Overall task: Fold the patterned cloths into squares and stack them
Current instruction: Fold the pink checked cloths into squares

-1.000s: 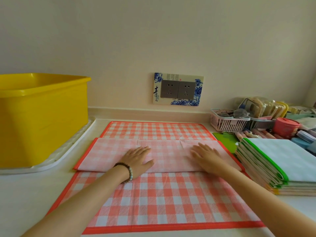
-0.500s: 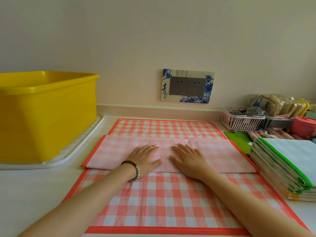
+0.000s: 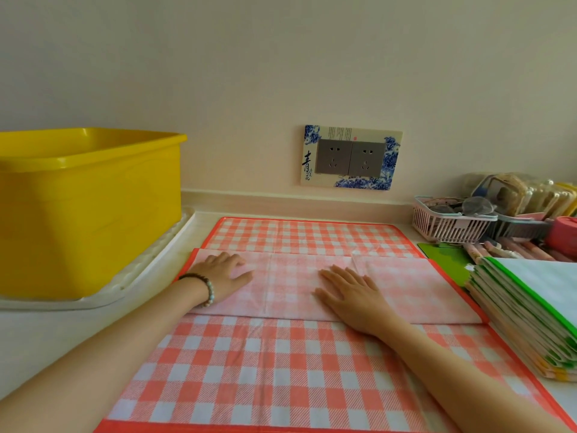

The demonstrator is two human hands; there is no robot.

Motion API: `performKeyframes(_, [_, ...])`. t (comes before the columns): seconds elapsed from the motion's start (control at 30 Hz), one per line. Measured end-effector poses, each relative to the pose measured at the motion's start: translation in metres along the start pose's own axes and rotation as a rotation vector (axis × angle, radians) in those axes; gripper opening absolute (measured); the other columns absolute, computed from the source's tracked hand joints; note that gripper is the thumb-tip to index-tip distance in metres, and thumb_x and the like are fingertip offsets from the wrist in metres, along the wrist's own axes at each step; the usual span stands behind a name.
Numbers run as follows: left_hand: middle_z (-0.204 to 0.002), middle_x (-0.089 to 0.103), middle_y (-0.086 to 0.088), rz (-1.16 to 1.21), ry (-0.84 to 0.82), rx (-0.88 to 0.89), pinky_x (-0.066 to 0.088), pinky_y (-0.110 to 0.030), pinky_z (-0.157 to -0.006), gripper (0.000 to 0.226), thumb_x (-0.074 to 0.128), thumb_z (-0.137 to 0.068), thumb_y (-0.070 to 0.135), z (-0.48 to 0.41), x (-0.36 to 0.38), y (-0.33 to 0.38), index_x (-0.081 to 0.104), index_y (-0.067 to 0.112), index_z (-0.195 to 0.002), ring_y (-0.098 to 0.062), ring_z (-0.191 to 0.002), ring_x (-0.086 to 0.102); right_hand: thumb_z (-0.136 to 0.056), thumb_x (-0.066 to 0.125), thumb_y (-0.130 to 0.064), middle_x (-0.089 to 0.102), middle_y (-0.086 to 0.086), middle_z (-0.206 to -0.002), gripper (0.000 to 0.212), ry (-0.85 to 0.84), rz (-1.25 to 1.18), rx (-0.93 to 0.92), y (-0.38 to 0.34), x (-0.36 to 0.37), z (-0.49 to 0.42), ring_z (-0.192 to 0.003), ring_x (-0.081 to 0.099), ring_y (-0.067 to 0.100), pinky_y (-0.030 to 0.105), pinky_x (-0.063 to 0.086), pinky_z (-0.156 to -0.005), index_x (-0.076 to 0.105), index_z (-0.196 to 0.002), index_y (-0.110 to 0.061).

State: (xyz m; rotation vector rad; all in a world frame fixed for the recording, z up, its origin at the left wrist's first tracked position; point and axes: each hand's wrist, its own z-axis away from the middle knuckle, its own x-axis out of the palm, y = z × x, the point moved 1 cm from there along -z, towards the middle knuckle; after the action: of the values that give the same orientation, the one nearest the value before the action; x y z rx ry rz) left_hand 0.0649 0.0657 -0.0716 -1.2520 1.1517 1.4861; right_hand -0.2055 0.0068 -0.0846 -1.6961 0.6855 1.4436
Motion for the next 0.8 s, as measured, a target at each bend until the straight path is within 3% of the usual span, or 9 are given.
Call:
performKeyframes(0.07, [-0.139, 0.035, -0.001, 0.017, 0.002, -0.024, 0.038, -0.039, -0.1, 0.063, 0.026, -0.09, 0.065, -0.014, -0.01, 0.019, 0.036, 0.022, -0.134, -0.021, -0.125, 0.036, -0.092, 0.024, -0.064, 0.009, -0.01, -0.158, 0.063, 0.012, -0.027, -0.001, 0.0, -0.001, 0.0, -0.146, 0.006, 0.013, 0.039, 0.001, -0.118, 0.016, -0.148, -0.036])
performKeyframes(0.17, [-0.14, 0.035, -0.001, 0.07, 0.019, 0.117, 0.038, -0.04, -0.101, 0.063, 0.034, -0.091, 0.06, -0.036, -0.014, 0.051, 0.034, 0.018, -0.137, -0.019, -0.126, 0.036, -0.09, 0.034, -0.064, 0.016, -0.009, -0.157, 0.066, 0.023, -0.094, -0.002, 0.001, -0.004, 0.0, -0.145, 0.012, 0.012, 0.037, 0.005, -0.119, 0.023, -0.147, -0.032])
performKeyframes(0.3, [-0.135, 0.043, -0.001, 0.096, 0.019, 0.25, 0.038, -0.038, -0.102, 0.057, 0.046, -0.087, 0.06, -0.06, -0.009, 0.086, 0.044, 0.022, -0.129, -0.018, -0.122, 0.041, -0.085, 0.056, -0.055, 0.036, -0.005, -0.149, 0.07, 0.064, -0.252, 0.041, 0.007, -0.01, -0.002, -0.135, 0.034, 0.015, 0.029, 0.023, -0.113, 0.034, -0.143, -0.022])
performKeyframes(0.4, [-0.124, 0.05, -0.001, 0.11, 0.014, 0.219, 0.042, -0.035, -0.092, 0.052, 0.049, -0.083, 0.064, -0.075, -0.011, 0.102, 0.048, 0.022, -0.113, -0.018, -0.107, 0.046, -0.082, 0.064, -0.048, 0.043, -0.006, -0.144, 0.07, 0.08, -0.38, 0.073, 0.012, -0.011, -0.003, -0.13, 0.041, 0.013, 0.025, 0.032, -0.108, 0.038, -0.141, -0.022])
performKeyframes(0.47, [-0.124, 0.051, -0.004, 0.123, -0.051, 0.168, 0.042, -0.033, -0.085, 0.058, 0.047, -0.083, 0.065, -0.08, -0.014, 0.11, 0.046, 0.018, -0.117, -0.02, -0.103, 0.048, -0.082, 0.065, -0.045, 0.046, -0.008, -0.14, 0.065, 0.097, -0.422, 0.079, 0.015, -0.011, -0.005, -0.126, 0.045, 0.011, 0.023, 0.035, -0.103, 0.041, -0.139, -0.024])
performKeyframes(0.53, [-0.136, 0.046, -0.007, 0.099, -0.112, 0.16, 0.04, -0.034, -0.091, 0.068, 0.045, -0.086, 0.064, -0.083, -0.019, 0.116, 0.041, 0.014, -0.131, -0.025, -0.116, 0.048, -0.083, 0.066, -0.041, 0.049, -0.008, -0.136, 0.059, 0.119, -0.46, 0.083, 0.017, -0.013, -0.006, -0.124, 0.046, 0.01, 0.021, 0.035, -0.099, 0.044, -0.135, -0.025])
performKeyframes(0.63, [-0.153, 0.027, -0.003, 0.087, -0.152, 0.222, 0.027, -0.035, -0.111, 0.067, 0.043, -0.092, 0.053, -0.083, -0.023, 0.12, 0.029, 0.014, -0.145, -0.023, -0.139, 0.03, -0.084, 0.065, -0.036, 0.053, -0.008, -0.132, 0.051, 0.15, -0.529, 0.091, 0.02, -0.014, -0.007, -0.121, 0.048, 0.009, 0.02, 0.036, -0.097, 0.05, -0.131, -0.024])
performKeyframes(0.8, [-0.149, 0.036, -0.001, 0.248, -0.004, 0.332, 0.029, -0.031, -0.11, 0.05, 0.046, -0.096, 0.038, -0.068, -0.034, 0.11, 0.04, 0.016, -0.141, -0.019, -0.135, 0.036, -0.083, 0.067, -0.027, 0.058, -0.004, -0.121, 0.04, 0.293, -0.634, 0.09, 0.023, -0.019, -0.01, -0.112, 0.053, 0.01, 0.018, 0.037, -0.087, 0.056, -0.122, -0.023])
